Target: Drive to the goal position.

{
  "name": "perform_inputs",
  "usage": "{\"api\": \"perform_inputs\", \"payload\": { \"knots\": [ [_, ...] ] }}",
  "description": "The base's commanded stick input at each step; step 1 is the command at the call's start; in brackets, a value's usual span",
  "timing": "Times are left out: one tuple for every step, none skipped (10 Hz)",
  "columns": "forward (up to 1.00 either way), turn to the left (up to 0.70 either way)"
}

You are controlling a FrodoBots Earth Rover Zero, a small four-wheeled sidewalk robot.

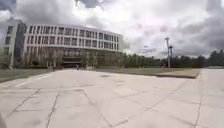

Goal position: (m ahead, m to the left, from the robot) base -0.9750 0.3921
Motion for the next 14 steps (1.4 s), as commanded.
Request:
{"api": "perform_inputs", "payload": {
  "knots": [
    [0.70,0.00],
    [0.70,0.00],
    [0.70,0.00],
    [0.70,0.00],
    [0.70,0.00],
    [0.70,0.00],
    [0.70,0.00],
    [0.70,0.00],
    [0.70,0.00],
    [0.70,0.00],
    [0.70,0.00],
    [0.70,0.00],
    [0.70,0.00],
    [0.70,0.00]
  ]
}}
